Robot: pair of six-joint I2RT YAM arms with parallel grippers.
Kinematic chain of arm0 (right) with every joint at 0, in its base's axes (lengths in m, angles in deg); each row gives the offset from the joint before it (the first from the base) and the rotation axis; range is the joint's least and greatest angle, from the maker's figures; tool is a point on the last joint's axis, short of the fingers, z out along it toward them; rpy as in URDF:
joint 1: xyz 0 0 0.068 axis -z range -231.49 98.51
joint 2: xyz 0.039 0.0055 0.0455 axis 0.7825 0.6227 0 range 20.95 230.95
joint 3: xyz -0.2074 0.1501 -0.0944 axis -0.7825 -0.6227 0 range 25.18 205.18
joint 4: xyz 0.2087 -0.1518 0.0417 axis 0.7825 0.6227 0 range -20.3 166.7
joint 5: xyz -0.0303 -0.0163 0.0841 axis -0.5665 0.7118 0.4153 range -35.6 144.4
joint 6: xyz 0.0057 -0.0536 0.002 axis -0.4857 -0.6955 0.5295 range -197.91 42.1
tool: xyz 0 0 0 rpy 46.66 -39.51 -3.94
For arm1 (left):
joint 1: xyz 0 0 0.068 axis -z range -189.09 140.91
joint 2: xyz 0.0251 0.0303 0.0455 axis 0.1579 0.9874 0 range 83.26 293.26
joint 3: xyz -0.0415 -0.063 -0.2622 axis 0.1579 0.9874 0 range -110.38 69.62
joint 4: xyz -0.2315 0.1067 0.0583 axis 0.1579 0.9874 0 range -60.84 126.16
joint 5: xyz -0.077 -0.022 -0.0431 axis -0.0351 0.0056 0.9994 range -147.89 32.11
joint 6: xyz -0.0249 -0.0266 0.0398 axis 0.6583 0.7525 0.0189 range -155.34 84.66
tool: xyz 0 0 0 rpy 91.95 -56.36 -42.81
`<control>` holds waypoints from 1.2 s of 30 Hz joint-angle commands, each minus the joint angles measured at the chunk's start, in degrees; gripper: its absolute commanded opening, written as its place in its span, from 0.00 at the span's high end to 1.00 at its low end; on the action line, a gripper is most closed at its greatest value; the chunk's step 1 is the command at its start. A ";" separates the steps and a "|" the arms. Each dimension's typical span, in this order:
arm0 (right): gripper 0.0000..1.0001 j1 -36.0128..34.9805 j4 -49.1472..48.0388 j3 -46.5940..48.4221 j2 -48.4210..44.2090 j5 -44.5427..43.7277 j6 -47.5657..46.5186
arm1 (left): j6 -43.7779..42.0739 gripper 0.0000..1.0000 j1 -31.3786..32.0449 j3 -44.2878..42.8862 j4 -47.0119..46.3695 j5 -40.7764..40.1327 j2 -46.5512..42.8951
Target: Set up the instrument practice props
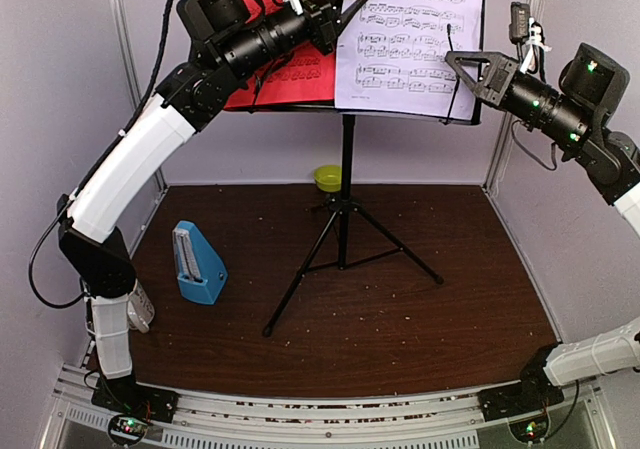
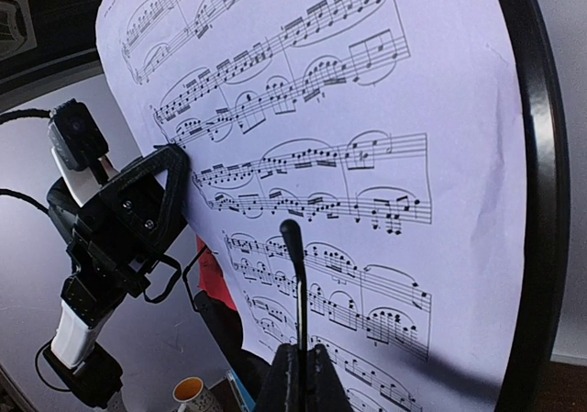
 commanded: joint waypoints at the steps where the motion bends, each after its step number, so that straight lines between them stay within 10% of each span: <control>1: 1.00 0.07 -1.75 -0.60 -1.53 2.11 -0.46 | 0.09 1.00 -0.07 -0.04 -4.18 0.20 0.34; 12: 1.00 0.05 -2.56 -0.92 -1.41 2.57 0.21 | 1.18 1.00 -0.11 -0.04 -3.32 1.52 1.17; 36: 1.00 0.07 -2.51 -1.03 -2.19 2.32 0.55 | -8.93 0.12 1.81 7.78 1.46 -11.54 -10.16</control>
